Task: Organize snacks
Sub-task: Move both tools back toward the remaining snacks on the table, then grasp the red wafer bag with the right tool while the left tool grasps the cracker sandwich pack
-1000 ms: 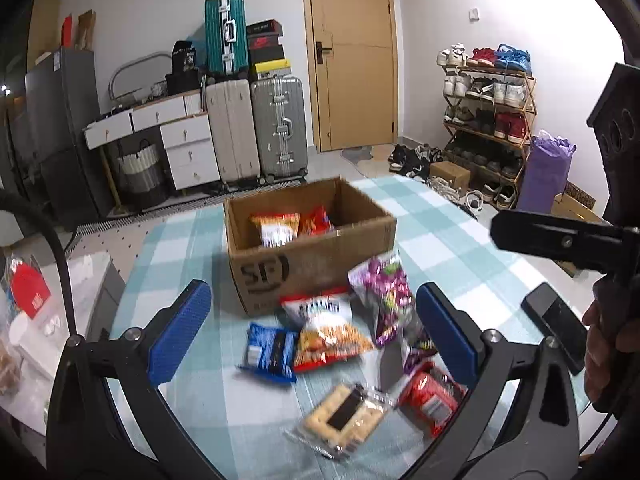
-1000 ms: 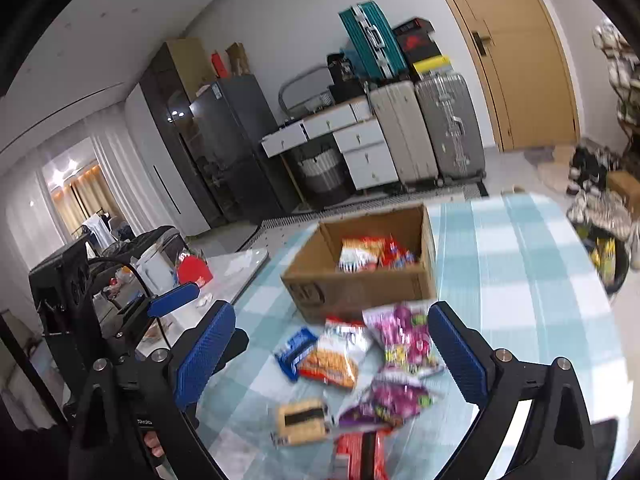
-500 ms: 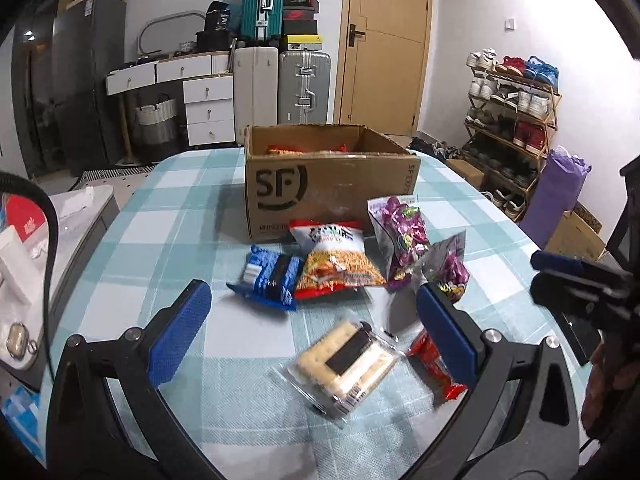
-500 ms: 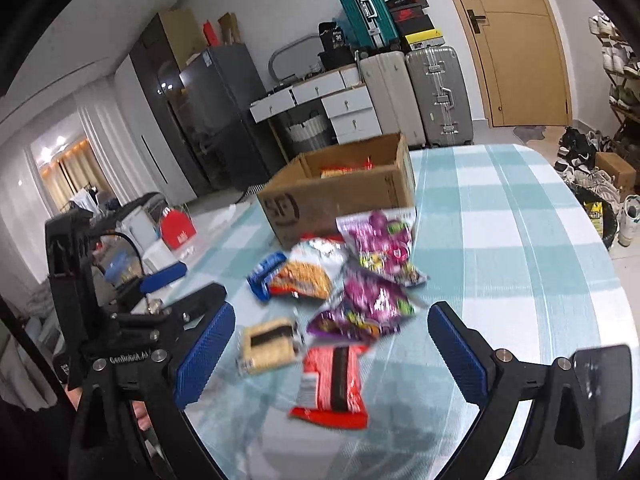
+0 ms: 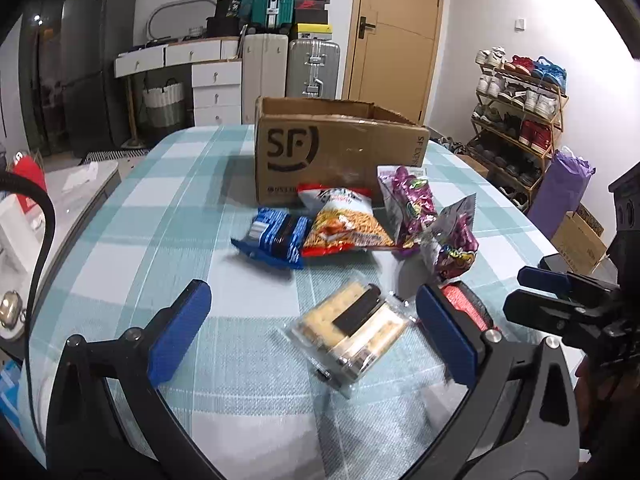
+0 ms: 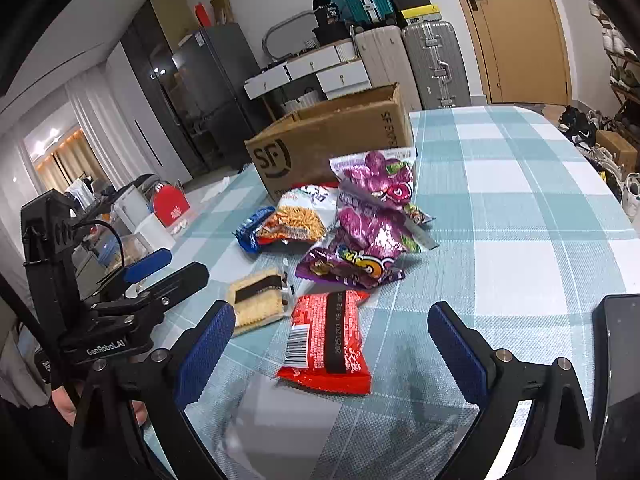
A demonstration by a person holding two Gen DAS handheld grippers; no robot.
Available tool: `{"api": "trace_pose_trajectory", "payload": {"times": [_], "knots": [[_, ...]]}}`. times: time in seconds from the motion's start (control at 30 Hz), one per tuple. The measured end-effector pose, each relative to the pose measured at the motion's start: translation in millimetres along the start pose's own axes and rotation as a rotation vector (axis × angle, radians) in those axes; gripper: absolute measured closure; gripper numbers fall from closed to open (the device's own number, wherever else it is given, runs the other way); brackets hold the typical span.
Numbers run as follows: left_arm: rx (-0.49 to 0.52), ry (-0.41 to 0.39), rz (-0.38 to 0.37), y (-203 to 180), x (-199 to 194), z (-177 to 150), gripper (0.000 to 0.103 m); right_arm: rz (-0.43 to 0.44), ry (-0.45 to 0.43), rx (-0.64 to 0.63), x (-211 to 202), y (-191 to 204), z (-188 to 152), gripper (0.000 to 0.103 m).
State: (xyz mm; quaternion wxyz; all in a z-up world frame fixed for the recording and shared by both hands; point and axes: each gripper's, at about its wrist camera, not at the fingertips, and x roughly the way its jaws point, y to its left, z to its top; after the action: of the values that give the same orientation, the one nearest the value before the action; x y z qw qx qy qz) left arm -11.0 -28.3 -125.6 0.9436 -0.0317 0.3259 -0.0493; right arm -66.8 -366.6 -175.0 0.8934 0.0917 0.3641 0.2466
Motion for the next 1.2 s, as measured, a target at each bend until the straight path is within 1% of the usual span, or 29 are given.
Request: {"api": "trace_pose_trajectory", "payload": {"times": [0.27,0.43,0.6,0.67,0.7,0.8,0.83,0.87,0.9,0.93,1.0,1.03,1.13,1.2], "knots": [[-0.022,0.013,-0.008,5.1,2.7,-6.1,0.001,-0.021,0.071,0.004,21.3,1.7,-6.1,0.004],[-0.050,0.032,-0.005,10.8,7.9,-6.2,0.001,-0.007,0.095,0.005,31.5,4.5,-7.5,0.004],[-0.092,0.048,-0.003,18.5,10.7,-6.3,0.001,-0.025,0.114,-0.008,42.7,7.0,-6.1,0.005],[-0.107,0.057,-0.001,21.3,12.3,-6.7,0.001,-0.035,0.126,-0.021,46.8,9.3,-6.1,0.011],[-0.114,0.061,0.001,22.4,13.8,-6.6,0.001,-0.036,0.133,-0.025,48.5,9.9,-6.1,0.018],[-0.122,0.071,0.016,23.8,16.5,-7.0,0.001,-0.048,0.134,-0.032,51.5,11.6,-6.3,0.025],[-0.124,0.076,0.022,23.9,18.1,-7.0,0.001,-0.051,0.133,-0.032,51.5,11.9,-7.1,0.031],[-0.125,0.081,0.023,23.8,19.5,-7.1,0.001,-0.055,0.136,-0.035,52.6,12.4,-7.4,0.033],[-0.125,0.084,0.023,23.7,20.6,-7.0,0.001,-0.061,0.134,-0.041,52.6,13.2,-7.5,0.039],[-0.124,0.087,0.028,23.5,21.5,-7.1,0.001,-0.056,0.136,-0.045,52.9,13.8,-8.1,0.047],[-0.123,0.090,0.030,22.6,23.0,-6.9,0.001,-0.056,0.141,-0.065,53.9,17.3,-9.6,0.053],[-0.122,0.091,0.034,23.0,22.9,-7.3,0.001,-0.055,0.144,-0.079,54.3,19.9,-10.3,0.058],[-0.122,0.099,0.036,23.0,25.6,-7.4,0.001,-0.049,0.142,-0.099,54.2,24.6,-11.5,0.058],[-0.123,0.099,0.042,23.5,25.7,-7.9,0.001,-0.030,0.136,-0.084,53.4,21.9,-11.0,0.058]]}}
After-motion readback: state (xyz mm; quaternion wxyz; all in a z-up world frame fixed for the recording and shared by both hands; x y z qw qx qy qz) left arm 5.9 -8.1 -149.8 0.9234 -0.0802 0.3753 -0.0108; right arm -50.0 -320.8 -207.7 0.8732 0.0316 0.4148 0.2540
